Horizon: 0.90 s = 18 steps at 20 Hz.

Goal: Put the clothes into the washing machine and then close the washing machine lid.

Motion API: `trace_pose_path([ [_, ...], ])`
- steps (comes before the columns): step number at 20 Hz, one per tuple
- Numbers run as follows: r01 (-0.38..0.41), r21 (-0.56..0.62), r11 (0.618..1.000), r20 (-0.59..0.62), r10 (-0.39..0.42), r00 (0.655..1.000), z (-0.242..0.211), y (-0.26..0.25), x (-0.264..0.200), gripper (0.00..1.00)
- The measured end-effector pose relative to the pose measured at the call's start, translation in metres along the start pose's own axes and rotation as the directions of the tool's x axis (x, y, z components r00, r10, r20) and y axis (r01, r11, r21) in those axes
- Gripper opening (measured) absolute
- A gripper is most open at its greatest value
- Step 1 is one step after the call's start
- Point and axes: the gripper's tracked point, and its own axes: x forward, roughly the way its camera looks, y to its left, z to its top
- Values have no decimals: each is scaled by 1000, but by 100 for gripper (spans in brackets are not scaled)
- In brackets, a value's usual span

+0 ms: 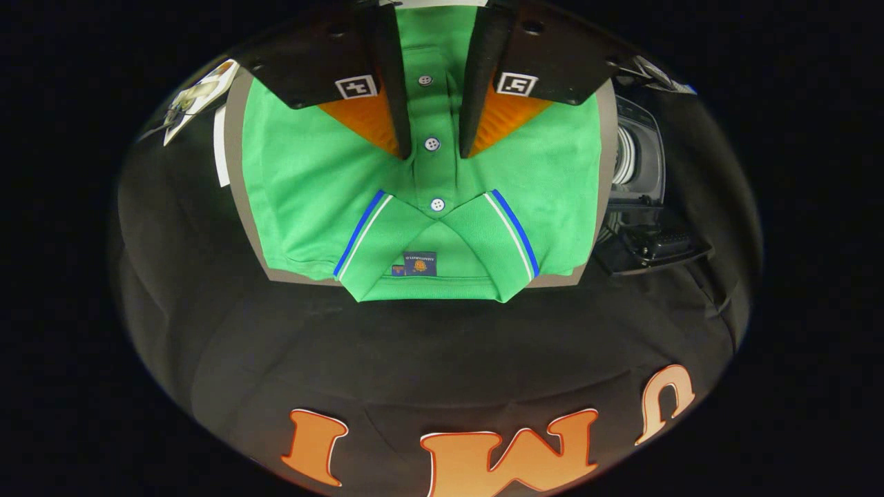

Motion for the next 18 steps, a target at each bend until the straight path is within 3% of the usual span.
trace_pose_path([
  [6,-19,36,999,-20,20,1000,3,5,2,27],
  [9,-13,27,1000,-15,13,1000,6,8,-2,27],
  [11,11,8,1000,-9,-11,1000,4,6,0,16],
  [18,-11,45,999,59,9,998,5,5,-1,16],
])
